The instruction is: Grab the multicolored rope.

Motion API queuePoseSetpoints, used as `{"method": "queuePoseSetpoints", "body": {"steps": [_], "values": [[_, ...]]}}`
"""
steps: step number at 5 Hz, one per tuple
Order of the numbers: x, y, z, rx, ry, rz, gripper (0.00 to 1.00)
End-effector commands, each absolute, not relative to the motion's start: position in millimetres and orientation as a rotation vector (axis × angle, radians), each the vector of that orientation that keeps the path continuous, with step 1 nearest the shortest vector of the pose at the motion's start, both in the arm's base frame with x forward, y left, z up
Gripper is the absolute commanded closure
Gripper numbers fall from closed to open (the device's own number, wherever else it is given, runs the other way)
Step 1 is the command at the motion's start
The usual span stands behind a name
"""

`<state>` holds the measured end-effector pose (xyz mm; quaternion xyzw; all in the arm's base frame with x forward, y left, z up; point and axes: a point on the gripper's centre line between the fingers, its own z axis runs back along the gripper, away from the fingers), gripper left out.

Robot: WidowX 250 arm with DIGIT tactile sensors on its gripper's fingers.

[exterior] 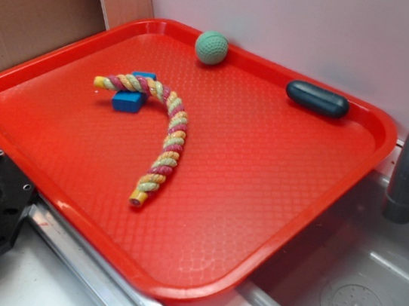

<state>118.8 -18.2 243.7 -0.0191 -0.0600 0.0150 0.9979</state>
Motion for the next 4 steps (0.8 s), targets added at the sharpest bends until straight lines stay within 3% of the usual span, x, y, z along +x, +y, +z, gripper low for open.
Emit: {"method": "queuePoseSetpoints", "body": {"steps": [1,2,3,4], "values": [[119,-18,244,-0.038,-0.120,0.030,0.00],[152,-34,194,0.057,-0.064,0.156,0.00],[181,-45,155,0.004,-0.188,0.233,0.00],[202,-48,121,0.030,-0.225,0.311,0.00]]}}
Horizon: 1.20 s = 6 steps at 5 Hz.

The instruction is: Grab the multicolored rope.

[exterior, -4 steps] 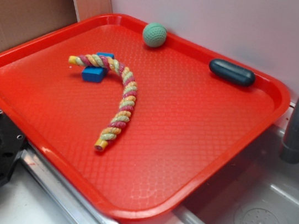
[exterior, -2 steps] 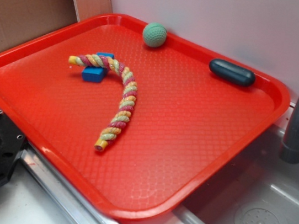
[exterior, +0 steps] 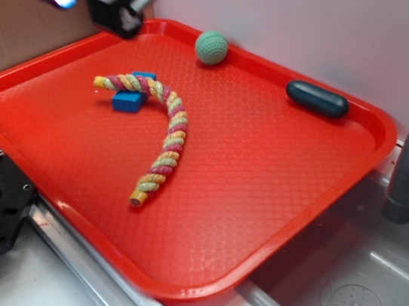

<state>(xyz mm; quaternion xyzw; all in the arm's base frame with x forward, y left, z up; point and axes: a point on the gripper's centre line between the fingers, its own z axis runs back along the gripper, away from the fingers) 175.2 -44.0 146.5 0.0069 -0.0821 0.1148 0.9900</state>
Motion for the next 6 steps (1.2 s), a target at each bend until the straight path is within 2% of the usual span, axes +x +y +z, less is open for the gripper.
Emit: {"method": "queuePoseSetpoints", "body": {"steps": [1,2,3,4,5,6], "values": [[219,-34,80,-0.019,-0.237,0.374,0.00],[232,-32,53,-0.006,-0.198,0.388,0.00],[233,-25,31,-0.096,-0.156,0.408,0.00],[236,-26,15,-0.093,-0.107,0.398,0.00],[233,-30,10,-0.089,-0.070,0.424,1.00],[231,-30,5,-0.098,-0.050,0.433,1.00]]}}
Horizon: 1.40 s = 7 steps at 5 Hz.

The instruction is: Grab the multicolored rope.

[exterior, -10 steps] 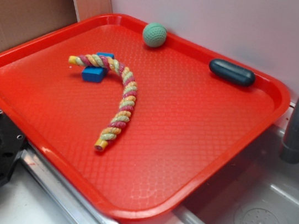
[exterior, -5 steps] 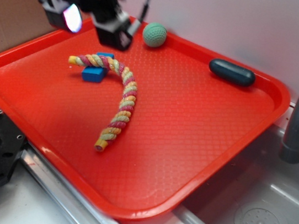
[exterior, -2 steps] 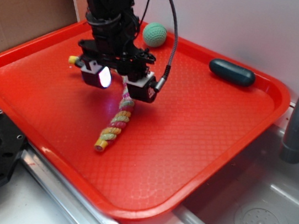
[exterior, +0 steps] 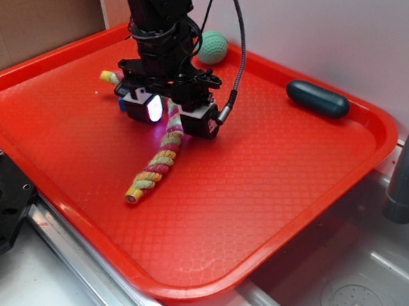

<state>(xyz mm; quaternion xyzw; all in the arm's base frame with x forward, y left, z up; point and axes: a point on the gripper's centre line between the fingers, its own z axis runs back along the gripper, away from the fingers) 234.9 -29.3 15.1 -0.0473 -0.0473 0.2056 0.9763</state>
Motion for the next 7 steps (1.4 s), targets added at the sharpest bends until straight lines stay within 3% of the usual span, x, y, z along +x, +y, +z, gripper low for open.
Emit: {"method": "queuePoseSetpoints", "body": {"steps": [1,3,4,5,6,7], "values": [[228,-27,8,-0.101,-0.057,0.437,1.00],[223,-27,18,-0.151,-0.091,0.384,1.00],[219,-23,68,-0.139,-0.028,0.193,1.00],[211,-26,118,-0.037,-0.015,0.032,1.00],[194,-36,168,0.049,-0.117,-0.051,1.00],[185,-42,218,0.033,-0.170,-0.053,1.00]]}}
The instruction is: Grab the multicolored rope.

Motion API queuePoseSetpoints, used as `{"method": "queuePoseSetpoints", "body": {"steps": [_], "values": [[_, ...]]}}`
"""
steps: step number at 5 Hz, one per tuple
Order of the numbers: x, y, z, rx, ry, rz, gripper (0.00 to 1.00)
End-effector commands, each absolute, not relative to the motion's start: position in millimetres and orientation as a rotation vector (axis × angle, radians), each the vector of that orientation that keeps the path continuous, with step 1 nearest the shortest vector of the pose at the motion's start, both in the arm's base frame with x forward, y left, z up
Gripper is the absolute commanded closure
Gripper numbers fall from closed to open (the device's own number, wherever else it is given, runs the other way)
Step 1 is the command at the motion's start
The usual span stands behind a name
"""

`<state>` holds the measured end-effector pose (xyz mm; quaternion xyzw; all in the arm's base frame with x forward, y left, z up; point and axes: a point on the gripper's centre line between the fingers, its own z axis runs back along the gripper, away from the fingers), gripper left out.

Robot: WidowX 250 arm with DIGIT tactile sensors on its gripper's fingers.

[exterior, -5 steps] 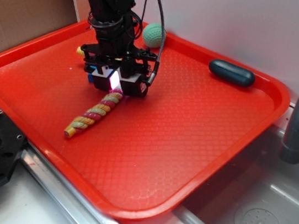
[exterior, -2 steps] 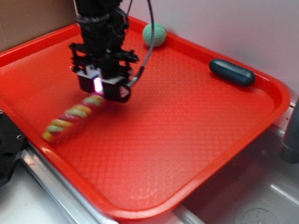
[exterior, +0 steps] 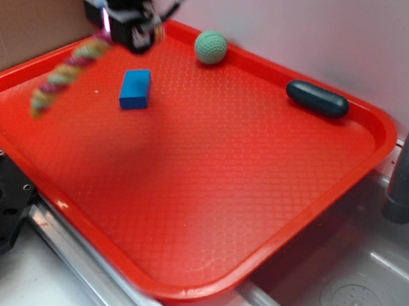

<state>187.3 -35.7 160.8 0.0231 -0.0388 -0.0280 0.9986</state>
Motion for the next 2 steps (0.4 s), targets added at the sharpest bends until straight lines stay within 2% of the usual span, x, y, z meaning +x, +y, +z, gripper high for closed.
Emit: {"method": "queuePoseSetpoints", "body": {"steps": [1,2], "values": [[181.5,-43.2,267.9,0.023,-0.183,-0.042,1.00],[181.6,-40.9,275.0,0.026,-0.164,-0.017,1.00]]}}
